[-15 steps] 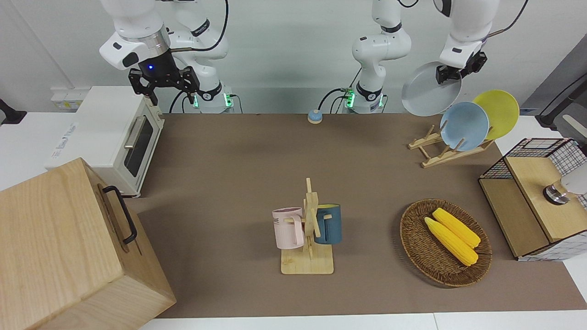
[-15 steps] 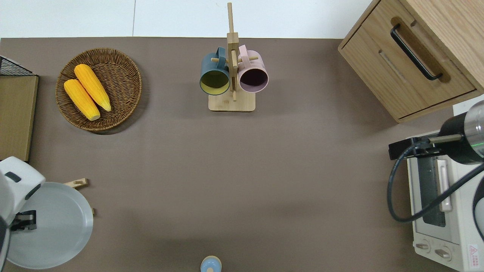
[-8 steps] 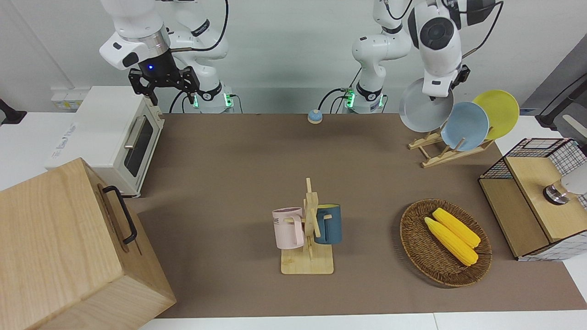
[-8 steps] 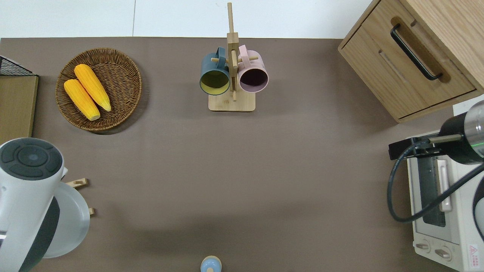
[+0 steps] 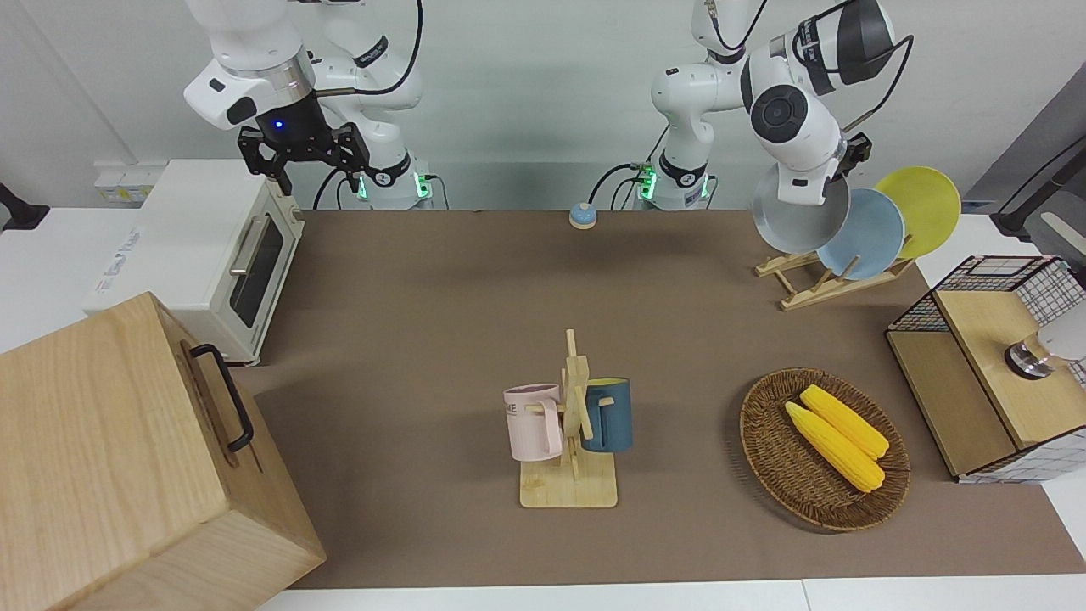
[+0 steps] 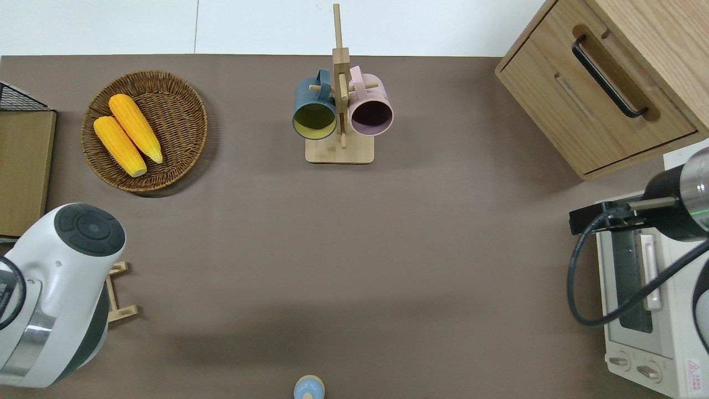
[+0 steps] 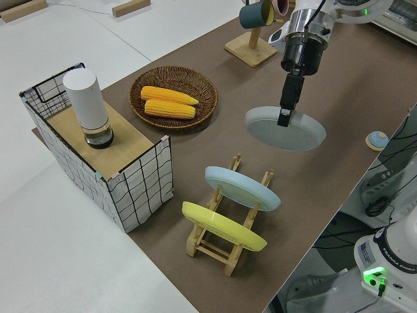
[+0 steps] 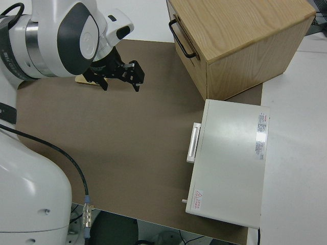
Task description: Pick gray plate from table and place it on lower plate rack with left arm
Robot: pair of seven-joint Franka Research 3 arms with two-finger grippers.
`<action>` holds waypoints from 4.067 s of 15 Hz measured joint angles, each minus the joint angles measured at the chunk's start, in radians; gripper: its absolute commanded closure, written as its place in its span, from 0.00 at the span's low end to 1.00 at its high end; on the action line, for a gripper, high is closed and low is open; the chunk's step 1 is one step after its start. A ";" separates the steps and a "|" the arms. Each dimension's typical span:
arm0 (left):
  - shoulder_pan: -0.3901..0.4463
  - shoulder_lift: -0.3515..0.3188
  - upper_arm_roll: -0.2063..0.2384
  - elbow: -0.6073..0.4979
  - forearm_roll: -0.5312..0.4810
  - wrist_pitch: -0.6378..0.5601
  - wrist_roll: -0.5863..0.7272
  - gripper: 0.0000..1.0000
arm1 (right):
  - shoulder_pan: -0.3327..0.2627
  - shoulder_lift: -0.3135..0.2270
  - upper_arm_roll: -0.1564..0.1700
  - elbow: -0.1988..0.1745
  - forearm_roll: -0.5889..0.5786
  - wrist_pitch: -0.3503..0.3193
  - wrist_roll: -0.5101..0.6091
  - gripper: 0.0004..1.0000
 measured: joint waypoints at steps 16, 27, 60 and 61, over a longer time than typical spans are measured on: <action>-0.048 0.156 -0.007 -0.076 0.149 -0.003 -0.284 1.00 | 0.000 0.000 0.000 0.000 0.000 0.000 0.000 0.01; -0.049 0.214 -0.006 -0.100 0.202 -0.021 -0.376 1.00 | 0.000 0.000 0.000 0.000 0.000 0.000 0.000 0.01; -0.097 0.315 -0.006 -0.083 0.244 -0.097 -0.486 1.00 | 0.000 0.000 0.000 0.000 0.000 0.000 0.000 0.01; -0.097 0.318 -0.005 -0.082 0.247 -0.098 -0.487 1.00 | 0.000 0.000 0.000 0.000 0.000 0.000 0.000 0.01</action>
